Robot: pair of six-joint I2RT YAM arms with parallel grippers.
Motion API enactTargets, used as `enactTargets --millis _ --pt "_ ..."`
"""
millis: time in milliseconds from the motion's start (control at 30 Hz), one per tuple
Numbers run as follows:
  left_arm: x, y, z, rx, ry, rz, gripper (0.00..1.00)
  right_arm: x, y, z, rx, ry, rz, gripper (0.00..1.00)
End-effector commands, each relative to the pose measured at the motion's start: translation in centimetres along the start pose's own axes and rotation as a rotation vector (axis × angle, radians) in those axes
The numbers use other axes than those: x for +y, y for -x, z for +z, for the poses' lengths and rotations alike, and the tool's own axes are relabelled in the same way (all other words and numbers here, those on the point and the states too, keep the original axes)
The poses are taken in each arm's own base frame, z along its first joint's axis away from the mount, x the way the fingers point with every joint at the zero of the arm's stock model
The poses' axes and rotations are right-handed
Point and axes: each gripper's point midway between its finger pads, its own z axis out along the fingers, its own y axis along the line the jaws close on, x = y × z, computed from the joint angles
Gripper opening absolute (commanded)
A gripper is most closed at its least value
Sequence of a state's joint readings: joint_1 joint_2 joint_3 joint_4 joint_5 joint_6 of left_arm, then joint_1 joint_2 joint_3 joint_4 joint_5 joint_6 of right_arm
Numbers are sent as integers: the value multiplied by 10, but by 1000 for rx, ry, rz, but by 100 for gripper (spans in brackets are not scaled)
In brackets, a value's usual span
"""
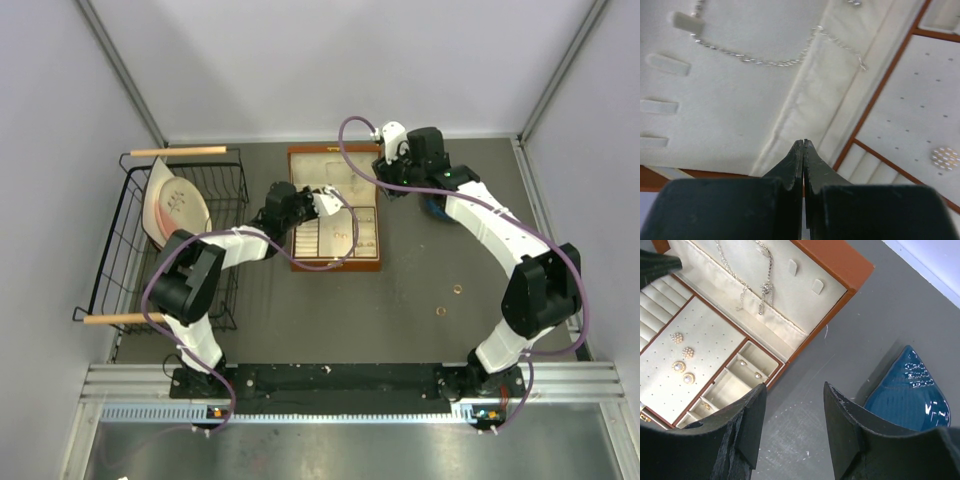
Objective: Organize the mixed jewelry
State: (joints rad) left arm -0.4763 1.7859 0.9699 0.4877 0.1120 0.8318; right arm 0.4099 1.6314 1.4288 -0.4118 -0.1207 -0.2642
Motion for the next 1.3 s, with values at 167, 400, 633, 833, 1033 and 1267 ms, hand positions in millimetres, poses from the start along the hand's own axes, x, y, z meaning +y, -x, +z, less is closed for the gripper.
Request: enactTargets --millis 167,400,633,833,1033,1267 --pt "-18 11 -9 -42 -79 -17 0 19 7 9 -28 119 40 50" --pt "-3 17 -12 -55 -25 -20 0 22 4 22 -9 139 55 50" --pt "13 28 -16 -72 20 -22 10 36 5 38 7 151 32 49" --pt "23 30 -12 -78 68 4 35 40 16 46 -17 139 30 47" --pt "36 25 -1 -66 139 46 51 43 16 46 -19 137 19 47" --pt "41 19 9 -52 164 88 59 43 10 41 -15 127 10 47"
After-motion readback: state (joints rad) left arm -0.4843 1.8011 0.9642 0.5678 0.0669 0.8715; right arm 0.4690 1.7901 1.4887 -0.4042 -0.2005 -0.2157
